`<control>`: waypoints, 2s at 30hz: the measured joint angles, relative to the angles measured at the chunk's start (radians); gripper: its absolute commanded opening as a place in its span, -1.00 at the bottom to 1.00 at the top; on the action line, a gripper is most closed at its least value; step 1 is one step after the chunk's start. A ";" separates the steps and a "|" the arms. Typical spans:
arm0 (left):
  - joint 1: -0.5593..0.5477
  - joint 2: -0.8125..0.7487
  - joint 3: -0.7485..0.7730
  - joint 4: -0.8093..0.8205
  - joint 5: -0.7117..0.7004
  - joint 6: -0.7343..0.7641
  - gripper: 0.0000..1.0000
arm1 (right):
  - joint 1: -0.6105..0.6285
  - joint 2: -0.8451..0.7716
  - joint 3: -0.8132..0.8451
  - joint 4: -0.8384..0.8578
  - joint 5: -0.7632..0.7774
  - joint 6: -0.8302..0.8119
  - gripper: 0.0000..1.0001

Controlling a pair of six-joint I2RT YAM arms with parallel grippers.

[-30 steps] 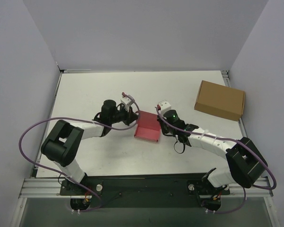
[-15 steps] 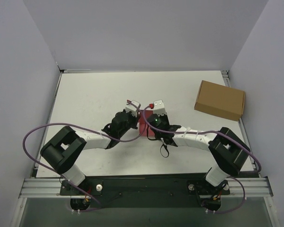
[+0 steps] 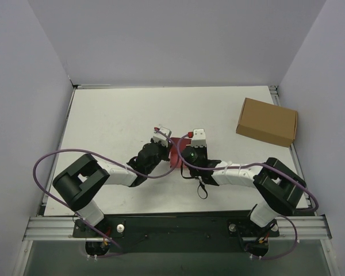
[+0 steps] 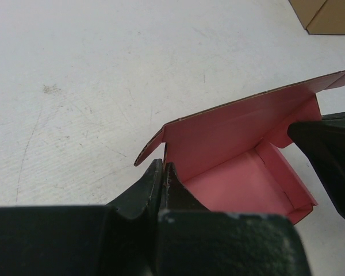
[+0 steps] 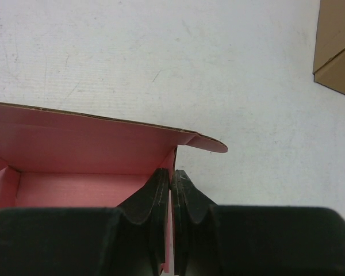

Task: Fold the paper box

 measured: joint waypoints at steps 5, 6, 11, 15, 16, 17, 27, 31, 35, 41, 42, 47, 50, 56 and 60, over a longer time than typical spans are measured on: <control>0.000 0.005 -0.002 0.020 0.019 -0.003 -1.00 | 0.000 -0.017 -0.036 0.045 0.000 0.006 -1.00; 0.000 0.009 -0.002 0.026 0.019 -0.007 -1.00 | 0.001 -0.017 -0.038 0.050 0.000 0.007 -1.00; 0.000 0.021 -0.006 0.039 0.011 -0.026 -1.00 | 0.015 -0.017 -0.044 0.054 0.017 0.017 -1.00; -0.003 0.032 -0.006 0.057 -0.008 -0.044 -1.00 | 0.032 -0.017 -0.051 0.055 0.038 0.034 -1.00; -0.006 0.035 -0.006 0.061 -0.018 -0.051 -1.00 | 0.037 -0.017 -0.052 0.055 0.045 0.038 -1.00; -0.011 0.037 -0.006 0.064 -0.030 -0.057 -1.00 | 0.041 -0.017 -0.053 0.055 0.050 0.042 -1.00; -0.060 0.039 -0.011 0.059 -0.152 -0.130 -1.00 | 0.094 -0.022 -0.061 0.017 0.106 0.103 -1.00; -0.076 0.034 -0.031 0.077 -0.178 -0.148 -1.00 | 0.118 -0.029 -0.062 -0.017 0.128 0.134 -1.00; -0.090 0.023 -0.058 0.098 -0.192 -0.154 -1.00 | 0.153 -0.032 -0.062 -0.063 0.159 0.179 -1.00; -0.119 0.010 -0.107 0.148 -0.210 -0.155 -1.00 | 0.204 -0.032 -0.048 -0.170 0.222 0.285 -1.00; -0.126 0.007 -0.121 0.162 -0.217 -0.155 -1.00 | 0.210 -0.032 -0.044 -0.187 0.228 0.305 -1.00; -0.150 0.003 -0.181 0.247 -0.230 -0.160 -1.00 | 0.234 -0.032 -0.036 -0.258 0.255 0.404 -1.00; -0.160 0.013 -0.193 0.281 -0.240 -0.165 -1.00 | 0.242 -0.033 -0.036 -0.280 0.267 0.446 -1.00; -0.189 0.038 -0.194 0.315 -0.288 -0.186 -1.00 | 0.254 -0.043 -0.036 -0.334 0.276 0.521 -1.00; -0.208 0.039 -0.194 0.313 -0.322 -0.201 -1.00 | 0.265 -0.044 -0.035 -0.370 0.287 0.562 -0.77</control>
